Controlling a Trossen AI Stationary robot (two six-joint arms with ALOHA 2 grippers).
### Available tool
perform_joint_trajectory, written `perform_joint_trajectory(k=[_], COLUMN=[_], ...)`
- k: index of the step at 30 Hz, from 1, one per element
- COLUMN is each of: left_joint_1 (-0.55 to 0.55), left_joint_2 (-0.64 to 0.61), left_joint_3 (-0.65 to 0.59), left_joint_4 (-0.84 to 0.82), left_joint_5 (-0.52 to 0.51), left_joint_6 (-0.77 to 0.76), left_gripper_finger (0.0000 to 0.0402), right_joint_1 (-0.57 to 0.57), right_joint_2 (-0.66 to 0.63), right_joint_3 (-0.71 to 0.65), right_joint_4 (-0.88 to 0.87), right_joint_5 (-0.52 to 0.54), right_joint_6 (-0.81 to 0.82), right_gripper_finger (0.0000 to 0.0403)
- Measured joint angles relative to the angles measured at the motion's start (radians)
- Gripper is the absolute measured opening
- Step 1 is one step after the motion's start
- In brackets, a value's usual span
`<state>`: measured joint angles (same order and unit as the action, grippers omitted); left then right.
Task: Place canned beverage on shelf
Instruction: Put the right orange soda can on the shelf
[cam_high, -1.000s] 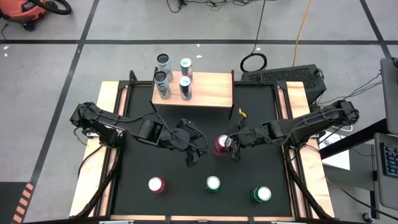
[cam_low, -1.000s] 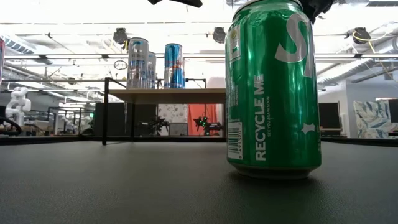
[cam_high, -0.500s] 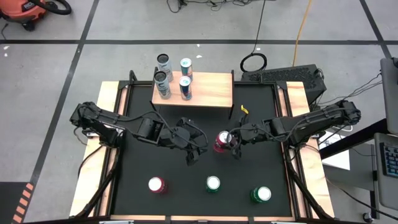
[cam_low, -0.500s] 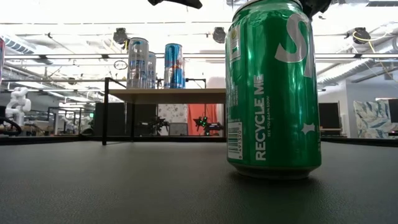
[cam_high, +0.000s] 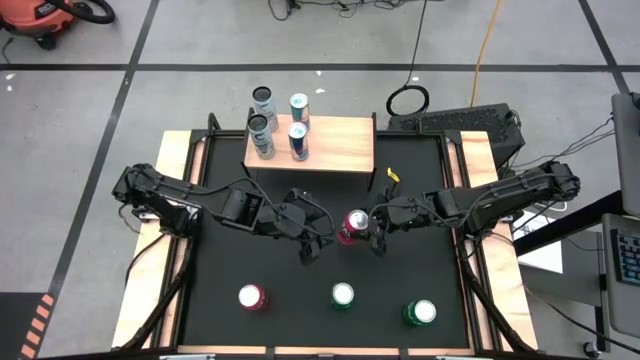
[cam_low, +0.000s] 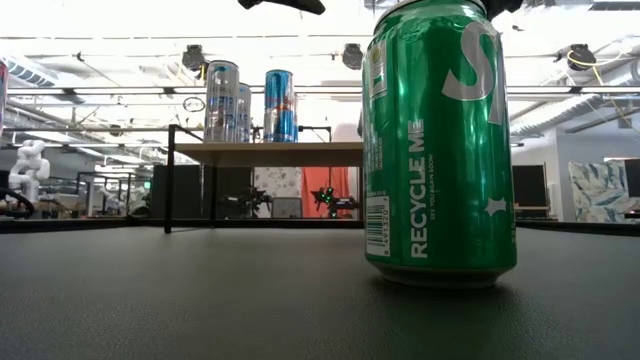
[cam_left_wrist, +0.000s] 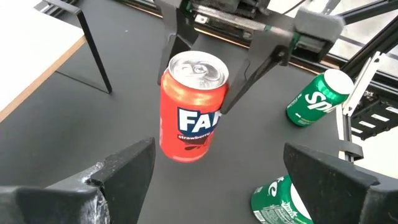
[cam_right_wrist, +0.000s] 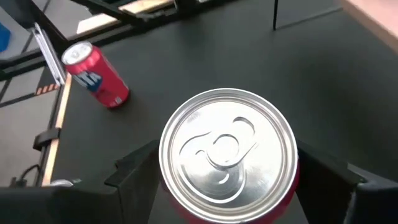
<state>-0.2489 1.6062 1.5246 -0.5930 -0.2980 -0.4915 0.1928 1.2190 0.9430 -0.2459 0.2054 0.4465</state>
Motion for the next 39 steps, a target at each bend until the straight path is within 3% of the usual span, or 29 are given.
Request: perform_joint_trajectory(k=[8, 16, 34, 39], left_joint_1=[0.000, 0.000, 0.000, 0.000], left_joint_2=[-0.018, -0.080, -0.110, -0.110], left_joint_3=[0.000, 0.000, 0.000, 0.000], left_joint_4=[-0.002, -0.043, -0.053, -0.053], left_joint_5=[-0.005, -0.086, -0.100, -0.100], left_joint_6=[0.000, 0.000, 0.000, 0.000], left_gripper_finger=[0.0358, 0.0358, 0.0358, 0.0358], right_joint_1=[-0.028, -0.072, -0.171, -0.210], right_joint_2=[0.000, 0.001, 0.001, 0.001], right_joint_3=[0.092, 0.166, 0.336, 0.366], right_joint_4=[-0.047, -0.124, -0.276, -0.288], right_joint_5=[0.001, 0.002, -0.003, -0.071], right_joint_6=[-0.076, -0.140, -0.211, -0.228], right_gripper_finger=[0.0288, 0.0288, 0.0288, 0.0288])
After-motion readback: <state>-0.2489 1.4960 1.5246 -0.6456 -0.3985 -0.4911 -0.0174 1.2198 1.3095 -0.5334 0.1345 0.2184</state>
